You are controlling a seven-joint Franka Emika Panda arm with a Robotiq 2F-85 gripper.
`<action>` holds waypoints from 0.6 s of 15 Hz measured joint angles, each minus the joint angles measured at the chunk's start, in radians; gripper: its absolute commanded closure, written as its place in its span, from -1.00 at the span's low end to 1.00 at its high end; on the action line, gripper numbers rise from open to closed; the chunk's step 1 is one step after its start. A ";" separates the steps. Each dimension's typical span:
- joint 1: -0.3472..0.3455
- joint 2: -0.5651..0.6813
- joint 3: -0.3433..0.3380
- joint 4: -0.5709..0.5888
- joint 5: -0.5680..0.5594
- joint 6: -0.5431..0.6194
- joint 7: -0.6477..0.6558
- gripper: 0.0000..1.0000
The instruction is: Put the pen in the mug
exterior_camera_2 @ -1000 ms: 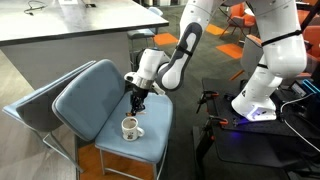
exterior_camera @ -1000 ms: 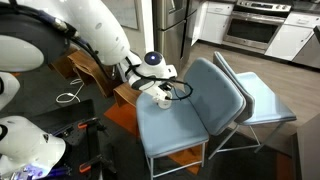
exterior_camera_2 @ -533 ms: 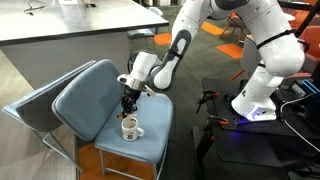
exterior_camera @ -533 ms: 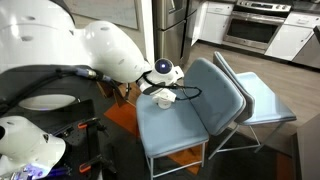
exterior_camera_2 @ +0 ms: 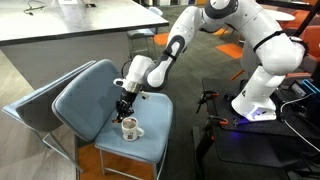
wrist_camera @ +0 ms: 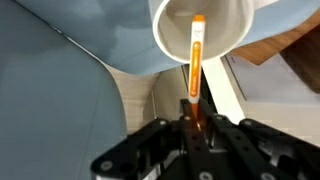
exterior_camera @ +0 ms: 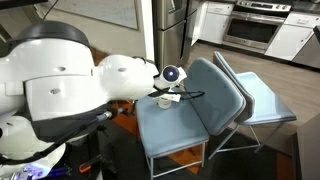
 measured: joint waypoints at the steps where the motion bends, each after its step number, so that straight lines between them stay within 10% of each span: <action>1: -0.015 0.017 0.011 0.003 0.000 -0.006 -0.022 0.94; 7: -0.096 0.115 0.059 0.011 0.000 -0.028 -0.128 0.94; 9: -0.116 0.137 0.068 0.011 0.000 -0.028 -0.145 0.24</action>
